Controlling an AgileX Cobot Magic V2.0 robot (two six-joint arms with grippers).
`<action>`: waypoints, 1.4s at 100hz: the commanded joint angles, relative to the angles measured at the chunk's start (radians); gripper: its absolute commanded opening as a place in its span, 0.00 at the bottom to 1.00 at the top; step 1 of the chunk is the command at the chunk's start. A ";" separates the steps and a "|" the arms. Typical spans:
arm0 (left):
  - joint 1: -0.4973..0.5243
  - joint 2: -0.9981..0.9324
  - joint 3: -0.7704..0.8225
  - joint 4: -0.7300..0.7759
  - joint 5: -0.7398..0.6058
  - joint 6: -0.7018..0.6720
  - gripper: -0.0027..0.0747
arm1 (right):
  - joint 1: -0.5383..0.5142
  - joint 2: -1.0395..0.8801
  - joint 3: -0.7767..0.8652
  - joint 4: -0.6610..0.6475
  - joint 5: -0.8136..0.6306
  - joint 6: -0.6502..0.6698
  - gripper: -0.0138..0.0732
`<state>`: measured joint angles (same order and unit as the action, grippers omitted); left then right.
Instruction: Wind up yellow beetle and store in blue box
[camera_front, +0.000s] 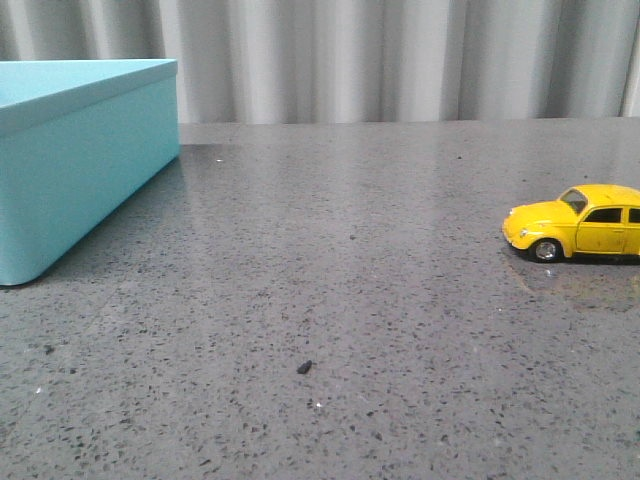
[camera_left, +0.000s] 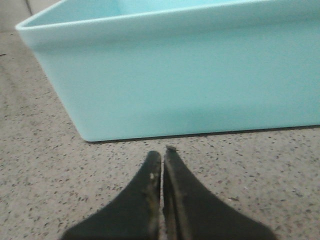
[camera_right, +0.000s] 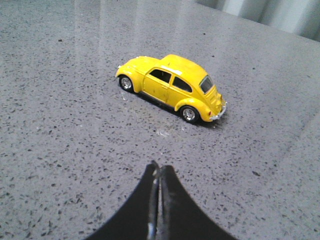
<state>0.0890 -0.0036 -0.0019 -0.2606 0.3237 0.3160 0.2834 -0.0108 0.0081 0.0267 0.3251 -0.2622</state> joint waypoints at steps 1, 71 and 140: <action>0.031 -0.034 0.028 -0.010 -0.072 -0.008 0.01 | -0.001 -0.020 0.026 0.000 -0.041 -0.002 0.11; 0.042 -0.034 0.028 -0.010 -0.072 -0.008 0.01 | -0.001 -0.020 0.026 0.000 -0.042 -0.002 0.11; 0.042 -0.034 0.028 -0.010 -0.072 -0.008 0.01 | -0.001 -0.020 0.026 0.085 -0.296 -0.002 0.11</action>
<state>0.1281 -0.0036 -0.0019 -0.2606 0.3237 0.3160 0.2834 -0.0108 0.0081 0.0462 0.1876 -0.2622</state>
